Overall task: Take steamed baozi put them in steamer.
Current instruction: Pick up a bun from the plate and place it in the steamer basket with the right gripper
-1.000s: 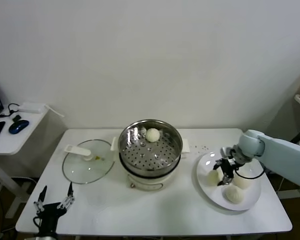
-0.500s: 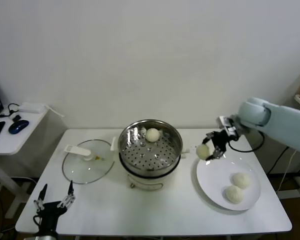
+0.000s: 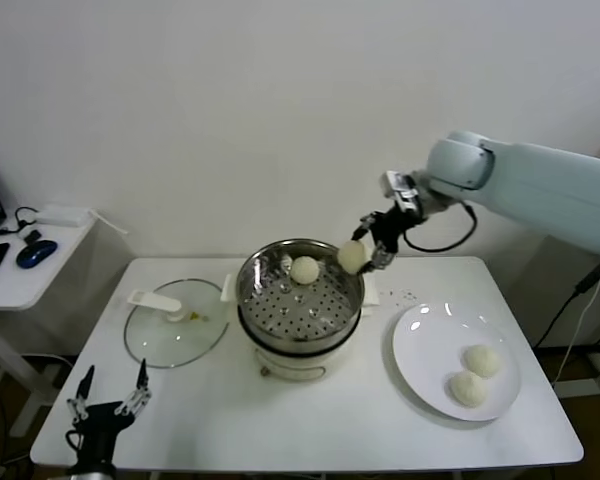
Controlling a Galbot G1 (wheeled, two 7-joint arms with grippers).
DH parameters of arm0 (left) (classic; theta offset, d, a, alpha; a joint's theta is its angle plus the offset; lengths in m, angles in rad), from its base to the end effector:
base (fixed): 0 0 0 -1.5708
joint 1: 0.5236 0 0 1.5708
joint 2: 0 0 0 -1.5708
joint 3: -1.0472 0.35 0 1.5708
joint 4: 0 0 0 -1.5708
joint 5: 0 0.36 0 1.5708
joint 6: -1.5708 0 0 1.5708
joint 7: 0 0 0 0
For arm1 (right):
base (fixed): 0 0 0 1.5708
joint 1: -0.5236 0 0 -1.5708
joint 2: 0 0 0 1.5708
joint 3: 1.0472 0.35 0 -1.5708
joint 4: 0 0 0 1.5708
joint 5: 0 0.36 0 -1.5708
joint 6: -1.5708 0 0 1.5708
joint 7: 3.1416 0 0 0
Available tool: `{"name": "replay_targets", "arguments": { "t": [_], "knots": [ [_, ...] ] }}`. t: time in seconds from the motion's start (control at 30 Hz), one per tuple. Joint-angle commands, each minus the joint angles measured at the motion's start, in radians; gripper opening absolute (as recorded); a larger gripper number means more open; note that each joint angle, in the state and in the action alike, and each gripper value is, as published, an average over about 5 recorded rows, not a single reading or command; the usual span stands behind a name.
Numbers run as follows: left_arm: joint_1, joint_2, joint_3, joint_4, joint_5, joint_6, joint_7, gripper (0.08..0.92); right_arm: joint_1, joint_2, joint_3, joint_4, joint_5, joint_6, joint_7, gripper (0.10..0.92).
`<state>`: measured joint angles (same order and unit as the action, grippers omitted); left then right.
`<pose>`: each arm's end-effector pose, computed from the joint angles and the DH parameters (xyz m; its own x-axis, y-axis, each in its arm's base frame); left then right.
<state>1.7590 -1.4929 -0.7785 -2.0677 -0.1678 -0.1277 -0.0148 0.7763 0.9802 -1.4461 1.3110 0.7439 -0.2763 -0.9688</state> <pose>0.1198 0.0934 -0.3300 -0.9795 -0.1938 0.0554 -0.1905 0.9799 0.0595 0.5625 0.0199 0.0057 -0.1626 -0.4222 0.8918 -0.9563 -0.1551 -0.2478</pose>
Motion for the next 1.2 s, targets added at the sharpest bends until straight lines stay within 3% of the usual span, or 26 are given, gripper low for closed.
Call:
{"name": "replay_targets", "arguments": {
  "t": [0.03,0.43,1.2],
  "knots": [
    [0.004,0.000,-0.003,-0.011,0.008,-0.001,-0.001,0.823,-0.063,0.260,0.022,-0.157,0.034,-0.014,0.018,0.702],
    [0.005,-0.002,0.000,-0.004,0.012,-0.003,-0.003,0.823,-0.204,0.427,0.049,-0.322,-0.032,-0.013,0.003,0.701],
    [-0.002,-0.011,0.010,0.008,0.021,-0.002,-0.003,0.823,-0.292,0.446,0.062,-0.367,-0.106,-0.007,-0.005,0.696]
  ]
}}
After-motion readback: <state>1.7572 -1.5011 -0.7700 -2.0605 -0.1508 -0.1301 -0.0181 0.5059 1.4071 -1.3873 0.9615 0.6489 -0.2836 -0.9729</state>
